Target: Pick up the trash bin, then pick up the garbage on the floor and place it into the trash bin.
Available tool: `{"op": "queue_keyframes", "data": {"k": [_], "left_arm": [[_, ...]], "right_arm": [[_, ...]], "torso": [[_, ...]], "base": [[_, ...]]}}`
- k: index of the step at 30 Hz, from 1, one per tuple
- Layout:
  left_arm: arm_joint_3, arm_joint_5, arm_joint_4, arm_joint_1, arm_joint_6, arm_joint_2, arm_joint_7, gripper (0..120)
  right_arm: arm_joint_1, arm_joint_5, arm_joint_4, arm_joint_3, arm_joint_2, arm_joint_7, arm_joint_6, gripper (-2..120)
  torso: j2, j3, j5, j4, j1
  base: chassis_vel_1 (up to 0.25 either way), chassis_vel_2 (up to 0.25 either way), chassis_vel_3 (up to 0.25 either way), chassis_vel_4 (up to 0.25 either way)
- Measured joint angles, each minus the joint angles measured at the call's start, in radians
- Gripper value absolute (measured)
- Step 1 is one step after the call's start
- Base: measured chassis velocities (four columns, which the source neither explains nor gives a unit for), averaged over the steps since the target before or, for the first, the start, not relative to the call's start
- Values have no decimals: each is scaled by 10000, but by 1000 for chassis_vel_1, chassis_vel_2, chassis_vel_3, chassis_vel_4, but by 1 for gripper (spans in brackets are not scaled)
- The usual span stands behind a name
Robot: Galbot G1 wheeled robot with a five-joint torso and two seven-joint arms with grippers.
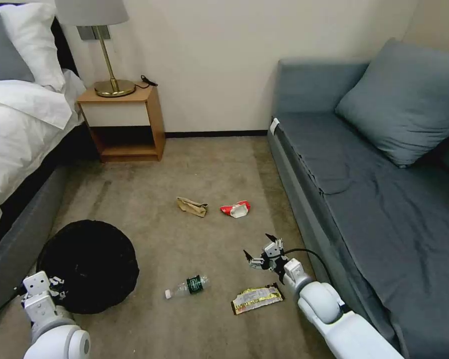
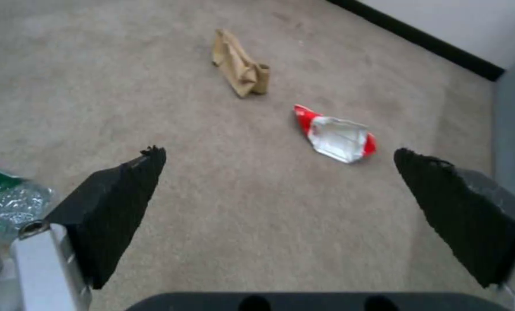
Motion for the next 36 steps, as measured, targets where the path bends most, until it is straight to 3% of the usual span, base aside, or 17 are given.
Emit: {"op": "queue_keyframes", "data": {"k": [11,20,36], "left_arm": [[-196,186,48,-13,36,-89,66,1],[-424,216,123,36,96,-90,81,1],[-427,299,-5,253,46,-251,92,1]], "right_arm": [[1789,140,-1275,-1542,215,-840,297,100],[3307,-89,-2743,-2730,1471,-1428,807,100],[3391,-889,-3877,-3073,1884,-3503,1711,100]], "torso": [[0,0,0,0,-1],[0,0,-1,3,0],[0,0,-1,0,0]], "base": [[0,0,0,0],[0,0,0,0],[0,0,0,0]]}}
